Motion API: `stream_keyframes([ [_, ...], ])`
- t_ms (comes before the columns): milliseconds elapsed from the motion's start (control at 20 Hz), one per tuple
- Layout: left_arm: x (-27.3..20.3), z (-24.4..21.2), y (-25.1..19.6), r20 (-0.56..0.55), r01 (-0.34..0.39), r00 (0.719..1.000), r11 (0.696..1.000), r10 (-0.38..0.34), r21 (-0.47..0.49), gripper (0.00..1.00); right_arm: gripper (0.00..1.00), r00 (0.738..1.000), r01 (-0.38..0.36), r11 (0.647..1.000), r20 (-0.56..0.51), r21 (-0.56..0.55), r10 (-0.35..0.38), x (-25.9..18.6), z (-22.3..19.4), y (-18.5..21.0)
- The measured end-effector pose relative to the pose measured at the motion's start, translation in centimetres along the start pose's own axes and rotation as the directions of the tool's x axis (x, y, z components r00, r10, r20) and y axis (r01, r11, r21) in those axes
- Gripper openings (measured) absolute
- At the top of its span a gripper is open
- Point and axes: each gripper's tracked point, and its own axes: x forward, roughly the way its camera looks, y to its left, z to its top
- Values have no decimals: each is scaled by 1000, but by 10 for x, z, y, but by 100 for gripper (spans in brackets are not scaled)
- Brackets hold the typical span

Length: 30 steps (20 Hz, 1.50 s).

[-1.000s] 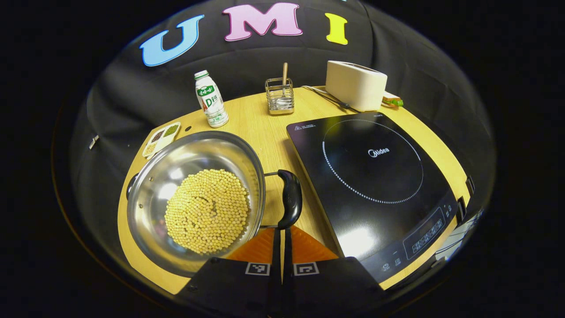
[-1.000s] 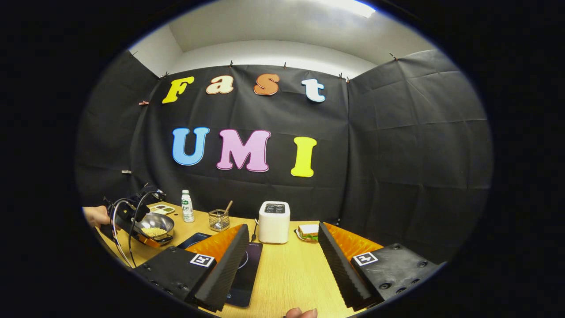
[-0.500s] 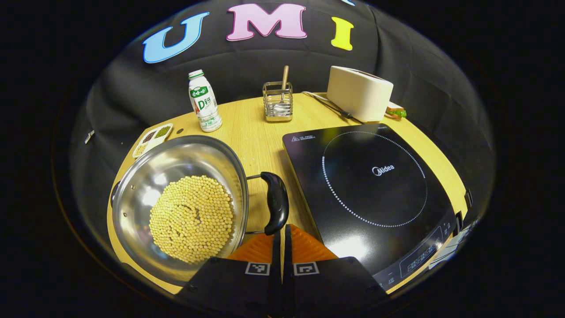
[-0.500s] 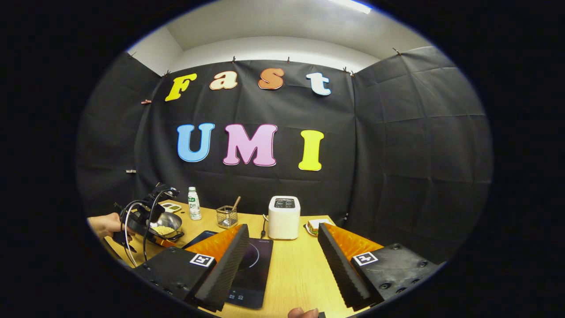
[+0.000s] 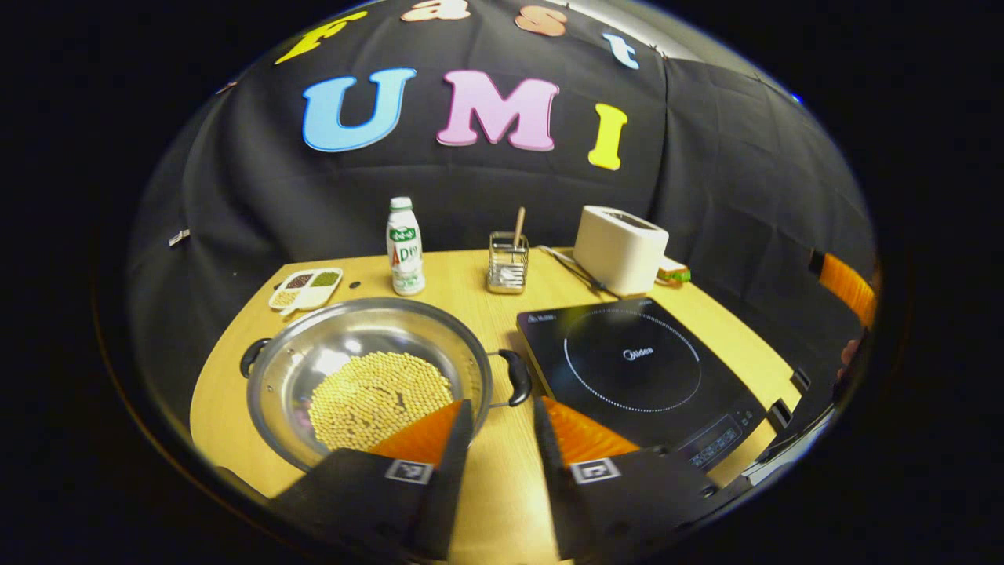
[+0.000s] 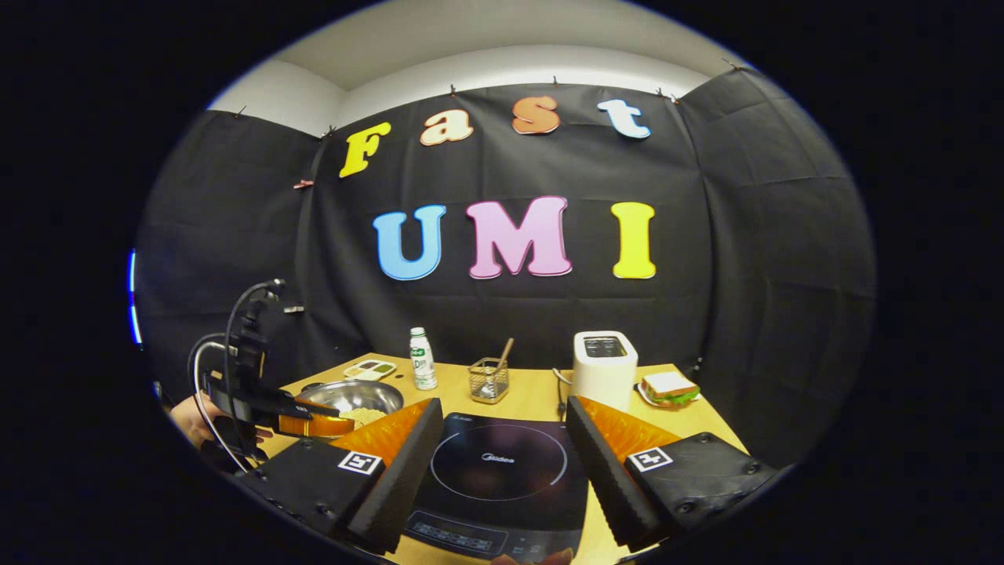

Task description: First push the handle of the pot to place it horizontally, then grasp the pot with both hands and set it on the induction cooktop.

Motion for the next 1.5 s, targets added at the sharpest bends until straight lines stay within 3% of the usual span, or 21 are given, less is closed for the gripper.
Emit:
stream_keyframes([
  [150, -18, 19, 51, 65, -56, 996, 997, 59, -46, 97, 99, 989, -126, 992, -80, 24, 128, 35, -15, 49],
  [250, -29, 22, 91, 57, -103, 993, 991, 108, -90, 97, 99, 963, -188, 977, -179, 102, 204, 54, -36, 77],
  [400, -36, 16, 147, -12, -159, 987, 978, 159, -135, 96, 98, 897, -189, 962, -363, 197, 251, 82, -75, 105],
  [550, -34, 5, 199, -98, -225, 972, 967, 213, -123, 95, 98, 835, -162, 924, -451, 346, 315, 101, -90, 135],
  [700, -23, 2, 236, -146, -270, 957, 954, 250, -133, 95, 98, 794, -95, 891, -506, 445, 337, 122, -104, 152],
  [900, 11, -17, 259, -250, -266, 941, 954, 226, -137, 92, 99, 755, -7, 893, -584, 449, 300, 151, -131, 160],
  [1300, 61, -32, 296, -311, -316, 907, 947, 285, -53, 86, 99, 695, 70, 912, -676, 404, 246, 181, -181, 171],
  [1500, 77, -38, 288, -314, -261, 923, 962, 224, -80, 82, 99, 675, 87, 915, -699, 394, 236, 190, -194, 172],
])
